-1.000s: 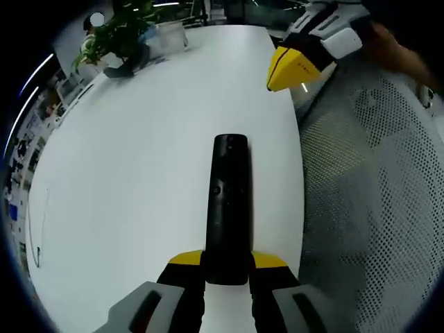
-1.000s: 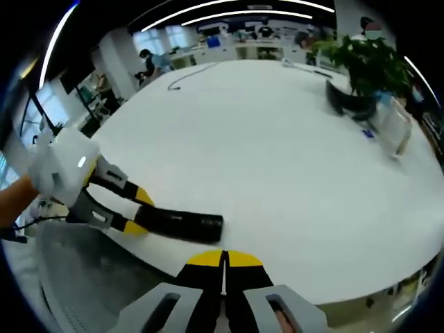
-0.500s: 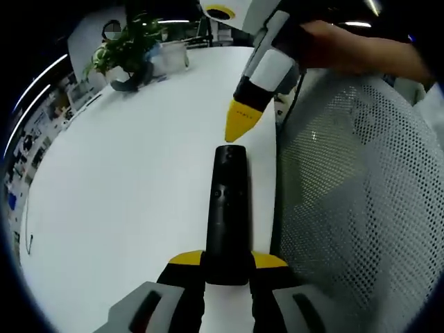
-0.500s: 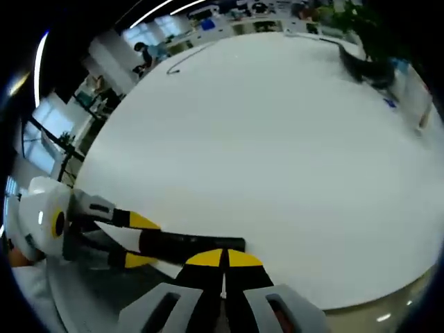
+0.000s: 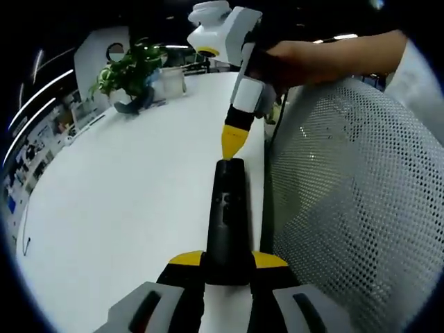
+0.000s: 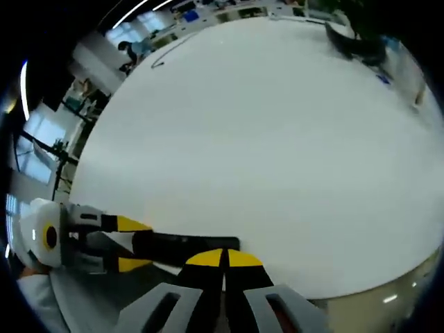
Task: Press the specified remote control buttons in sequence, fully releasing each button before pressing the next.
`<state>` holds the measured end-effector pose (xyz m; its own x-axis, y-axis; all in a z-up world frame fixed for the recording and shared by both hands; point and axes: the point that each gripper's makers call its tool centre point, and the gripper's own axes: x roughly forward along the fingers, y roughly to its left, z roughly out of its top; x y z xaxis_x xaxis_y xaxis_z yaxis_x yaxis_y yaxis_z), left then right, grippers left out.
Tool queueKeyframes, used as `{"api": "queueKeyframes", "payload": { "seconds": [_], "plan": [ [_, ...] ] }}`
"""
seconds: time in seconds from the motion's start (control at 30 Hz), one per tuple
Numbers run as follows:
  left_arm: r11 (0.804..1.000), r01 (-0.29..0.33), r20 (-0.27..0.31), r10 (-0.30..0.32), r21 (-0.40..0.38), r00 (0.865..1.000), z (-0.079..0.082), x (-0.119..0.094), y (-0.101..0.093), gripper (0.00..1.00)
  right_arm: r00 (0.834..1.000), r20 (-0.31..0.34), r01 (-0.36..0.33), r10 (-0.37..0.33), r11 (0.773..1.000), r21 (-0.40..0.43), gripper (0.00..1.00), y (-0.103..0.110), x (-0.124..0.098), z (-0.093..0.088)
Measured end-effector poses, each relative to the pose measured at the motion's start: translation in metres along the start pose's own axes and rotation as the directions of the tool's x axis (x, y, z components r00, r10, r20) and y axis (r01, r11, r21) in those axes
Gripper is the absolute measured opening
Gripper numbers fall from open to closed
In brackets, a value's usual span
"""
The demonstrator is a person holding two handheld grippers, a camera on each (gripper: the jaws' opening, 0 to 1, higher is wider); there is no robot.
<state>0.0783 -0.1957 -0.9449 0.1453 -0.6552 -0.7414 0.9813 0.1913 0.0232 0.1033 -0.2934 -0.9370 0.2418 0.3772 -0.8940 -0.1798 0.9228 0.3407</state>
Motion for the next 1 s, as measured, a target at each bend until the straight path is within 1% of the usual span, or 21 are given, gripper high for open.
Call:
{"api": "queueKeyframes", "payload": {
  "seconds": [0.1,0.2,0.3,0.37,0.47,0.53,0.7,0.87,1.0],
  "plan": [
    [1.0,0.015,0.024,-0.015,0.009,1.0,0.0002,0.0006,0.0008,0.24,1.0,0.003,0.002,-0.002,1.0,0.003,0.0,-0.001,0.0,0.0005],
    [1.0,0.021,0.032,-0.022,0.016,0.999,0.0015,0.0011,0.0008,0.24,1.0,0.006,-0.002,0.002,1.0,0.02,0.0,-0.0018,0.0001,0.0003],
    [1.0,0.017,0.035,-0.017,0.003,0.999,0.0031,0.0025,0.0018,0.25,1.0,0.003,0.0,0.0,1.0,0.019,0.0,-0.0015,0.0,0.0],
    [1.0,0.016,0.04,-0.016,0.002,0.999,0.004,0.0034,0.0024,0.25,1.0,0.004,0.003,-0.003,1.0,0.013,0.0,-0.0014,0.0001,0.0001],
    [1.0,0.016,0.05,-0.016,-0.008,0.999,0.0055,0.0048,0.0033,0.25,1.0,0.005,0.014,-0.014,1.0,-0.023,0.0,-0.0005,0.0006,0.0005],
    [1.0,0.019,0.049,-0.018,-0.01,0.999,0.006,0.005,0.0031,0.25,1.0,0.007,0.024,-0.023,0.999,-0.046,0.0,0.0,0.0004,0.0002],
    [1.0,0.017,0.047,-0.017,-0.003,0.999,0.0065,0.0055,0.0031,0.25,0.999,0.009,0.033,-0.032,0.997,-0.066,0.0,-0.0015,0.0004,0.0006],
    [1.0,0.017,0.037,-0.016,-0.024,0.999,0.0054,0.0046,0.0038,0.25,0.999,0.014,0.029,-0.028,0.998,-0.055,0.0,-0.0013,-0.001,0.0004],
    [1.0,0.016,0.032,-0.015,-0.027,0.999,0.0031,0.0034,0.0043,0.25,1.0,0.015,0.016,-0.016,1.0,-0.021,0.0,-0.003,-0.001,0.0011]
  ]
}}
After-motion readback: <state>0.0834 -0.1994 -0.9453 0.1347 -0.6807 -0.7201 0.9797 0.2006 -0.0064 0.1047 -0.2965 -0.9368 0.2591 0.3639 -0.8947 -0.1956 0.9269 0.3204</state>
